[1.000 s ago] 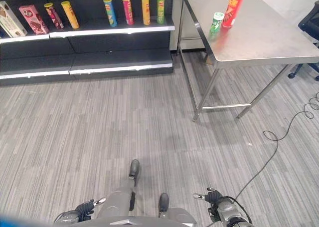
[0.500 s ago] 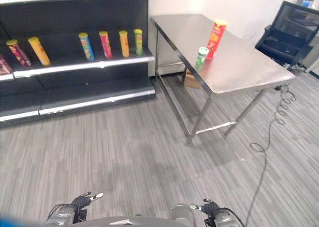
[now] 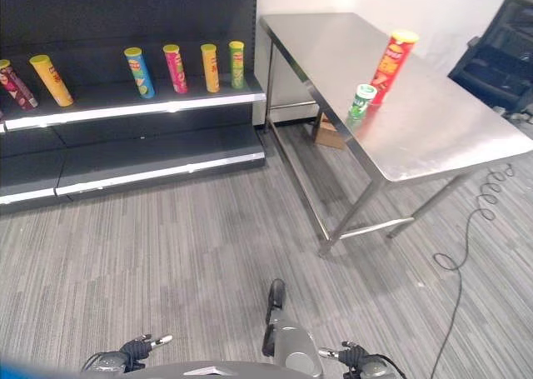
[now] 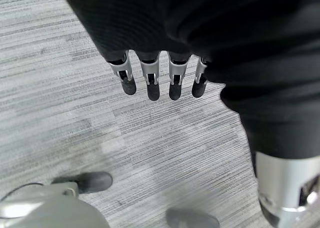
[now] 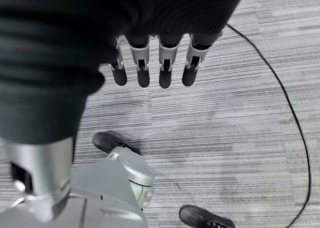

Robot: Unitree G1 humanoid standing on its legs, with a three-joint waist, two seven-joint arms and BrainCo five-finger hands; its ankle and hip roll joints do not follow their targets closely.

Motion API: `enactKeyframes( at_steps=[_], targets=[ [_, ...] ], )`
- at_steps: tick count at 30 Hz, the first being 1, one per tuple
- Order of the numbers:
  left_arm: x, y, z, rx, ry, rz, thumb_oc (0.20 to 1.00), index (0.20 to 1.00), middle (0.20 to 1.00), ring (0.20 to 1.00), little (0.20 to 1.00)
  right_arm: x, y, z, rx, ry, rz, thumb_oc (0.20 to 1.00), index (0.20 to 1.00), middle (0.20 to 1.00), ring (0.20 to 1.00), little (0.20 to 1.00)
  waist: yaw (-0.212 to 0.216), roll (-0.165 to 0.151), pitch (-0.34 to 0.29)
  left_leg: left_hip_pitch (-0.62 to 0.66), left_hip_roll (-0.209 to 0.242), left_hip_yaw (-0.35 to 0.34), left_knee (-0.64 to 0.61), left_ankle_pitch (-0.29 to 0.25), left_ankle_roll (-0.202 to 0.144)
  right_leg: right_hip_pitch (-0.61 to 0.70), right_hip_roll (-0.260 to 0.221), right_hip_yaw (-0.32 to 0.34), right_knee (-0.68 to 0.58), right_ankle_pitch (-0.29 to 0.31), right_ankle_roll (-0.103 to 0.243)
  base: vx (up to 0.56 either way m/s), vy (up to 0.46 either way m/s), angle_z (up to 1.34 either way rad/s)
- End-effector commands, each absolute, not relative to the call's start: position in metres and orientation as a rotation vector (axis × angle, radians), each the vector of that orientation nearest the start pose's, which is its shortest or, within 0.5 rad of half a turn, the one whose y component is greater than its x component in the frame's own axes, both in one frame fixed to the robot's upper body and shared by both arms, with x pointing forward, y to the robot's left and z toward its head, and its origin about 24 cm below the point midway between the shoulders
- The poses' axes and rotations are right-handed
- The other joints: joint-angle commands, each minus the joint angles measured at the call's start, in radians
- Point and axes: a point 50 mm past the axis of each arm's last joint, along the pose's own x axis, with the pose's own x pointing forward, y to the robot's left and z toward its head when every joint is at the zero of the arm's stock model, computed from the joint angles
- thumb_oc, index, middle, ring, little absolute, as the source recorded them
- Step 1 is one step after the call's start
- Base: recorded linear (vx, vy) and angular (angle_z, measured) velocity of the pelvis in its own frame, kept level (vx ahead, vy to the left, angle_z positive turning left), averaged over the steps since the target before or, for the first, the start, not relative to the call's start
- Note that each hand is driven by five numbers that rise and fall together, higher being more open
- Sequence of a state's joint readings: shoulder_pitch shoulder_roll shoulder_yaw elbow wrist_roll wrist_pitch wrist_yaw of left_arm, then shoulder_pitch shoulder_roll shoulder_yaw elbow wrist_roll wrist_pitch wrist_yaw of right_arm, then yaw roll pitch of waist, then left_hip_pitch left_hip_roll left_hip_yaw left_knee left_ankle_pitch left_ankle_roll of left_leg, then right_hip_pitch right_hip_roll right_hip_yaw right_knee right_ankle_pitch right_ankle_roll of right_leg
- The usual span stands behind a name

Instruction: Put the goods on the table back onto the shelves and tidy them up.

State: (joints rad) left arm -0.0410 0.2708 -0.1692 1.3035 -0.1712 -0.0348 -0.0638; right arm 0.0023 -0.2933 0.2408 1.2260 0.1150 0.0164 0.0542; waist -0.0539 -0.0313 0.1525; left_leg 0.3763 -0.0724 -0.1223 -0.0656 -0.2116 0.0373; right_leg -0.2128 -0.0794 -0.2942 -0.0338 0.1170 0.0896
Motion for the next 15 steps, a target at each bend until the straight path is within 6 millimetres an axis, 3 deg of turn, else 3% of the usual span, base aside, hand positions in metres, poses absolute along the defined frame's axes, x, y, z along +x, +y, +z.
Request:
enactKeyframes(
  at_steps=[1,3,6,9,11,12,13,14,15],
  targets=[
    [0.092,0.258,-0.154,0.220,1.212,0.068,1.000,1.000,1.000,1.000,1.000,0.095,-0.252,-0.155,-0.328,1.237,0.038,1.000,1.000,1.000,1.000,1.000,-0.005,-0.027,-0.025,-0.096,0.023,0.017,0.084,-0.045,-0.043,0.063,-0.017,0.019,-0.041,-0.001,0.071,0.23,-0.069,0.78],
    [0.090,0.258,-0.155,0.228,1.219,0.062,1.000,1.000,1.000,1.000,1.000,0.091,-0.254,-0.155,-0.324,1.246,0.031,1.000,1.000,1.000,1.000,1.000,-0.012,-0.016,-0.031,-0.099,0.049,0.008,0.115,-0.025,-0.066,0.067,-0.002,0.022,-0.023,-0.014,0.059,0.31,-0.096,0.92],
    [0.090,0.257,-0.155,0.229,1.216,0.051,1.000,1.000,1.000,1.000,1.000,0.087,-0.257,-0.155,-0.316,1.251,0.015,1.000,1.000,1.000,1.000,1.000,-0.022,0.014,-0.047,-0.103,0.099,-0.006,0.213,0.056,-0.124,0.105,0.045,0.021,-0.008,-0.068,0.018,0.37,-0.118,0.21],
    [0.095,0.256,-0.154,0.212,1.195,0.062,1.000,1.000,1.000,1.000,1.000,0.087,-0.257,-0.155,-0.307,1.245,0.008,1.000,1.000,1.000,1.000,1.000,-0.024,0.016,-0.038,-0.187,0.110,0.012,0.449,0.176,-0.190,0.172,0.069,0.027,-0.015,-0.118,-0.022,0.25,-0.082,-0.01],
    [0.099,0.256,-0.153,0.201,1.179,0.070,1.000,1.000,1.000,1.000,1.000,0.090,-0.258,-0.154,-0.302,1.234,-0.002,1.000,1.000,1.000,1.000,1.000,-0.022,-0.002,-0.022,-0.269,0.102,0.036,0.624,0.251,-0.201,0.215,0.065,0.038,-0.023,-0.142,-0.045,0.16,-0.049,0.01],
    [0.099,0.256,-0.153,0.201,1.179,0.070,1.000,1.000,1.000,1.000,1.000,0.090,-0.258,-0.154,-0.302,1.234,-0.002,1.000,1.000,1.000,1.000,1.000,-0.022,-0.001,-0.021,-0.272,0.103,0.035,0.630,0.247,-0.201,0.215,0.067,0.037,-0.024,-0.141,-0.046,0.16,-0.083,-0.10],
    [0.104,0.256,-0.151,0.193,1.159,0.084,1.000,1.000,1.000,1.000,1.000,0.092,-0.258,-0.153,-0.300,1.230,-0.007,1.000,1.000,1.000,1.000,1.000,-0.011,-0.017,0.005,-0.337,0.110,0.076,0.775,0.286,-0.180,0.256,0.070,0.052,-0.034,-0.156,-0.068,0.10,-0.059,-0.18],
    [0.104,0.256,-0.151,0.193,1.159,0.084,1.000,1.000,1.000,1.000,1.000,0.092,-0.258,-0.153,-0.300,1.230,-0.007,1.000,1.000,1.000,1.000,1.000,-0.010,-0.015,0.006,-0.339,0.112,0.077,0.779,0.284,-0.180,0.256,0.072,0.052,-0.034,-0.156,-0.068,0.21,-0.130,-0.19],
    [0.105,0.257,-0.150,0.187,1.157,0.100,1.000,1.000,1.000,1.000,1.000,0.094,-0.259,-0.153,-0.306,1.233,-0.009,1.000,1.000,1.000,1.000,1.000,-0.002,-0.034,0.022,-0.407,0.146,0.142,0.818,0.249,-0.136,0.285,0.061,0.059,-0.039,-0.170,-0.074,0.17,-0.073,-0.18]
  ],
)
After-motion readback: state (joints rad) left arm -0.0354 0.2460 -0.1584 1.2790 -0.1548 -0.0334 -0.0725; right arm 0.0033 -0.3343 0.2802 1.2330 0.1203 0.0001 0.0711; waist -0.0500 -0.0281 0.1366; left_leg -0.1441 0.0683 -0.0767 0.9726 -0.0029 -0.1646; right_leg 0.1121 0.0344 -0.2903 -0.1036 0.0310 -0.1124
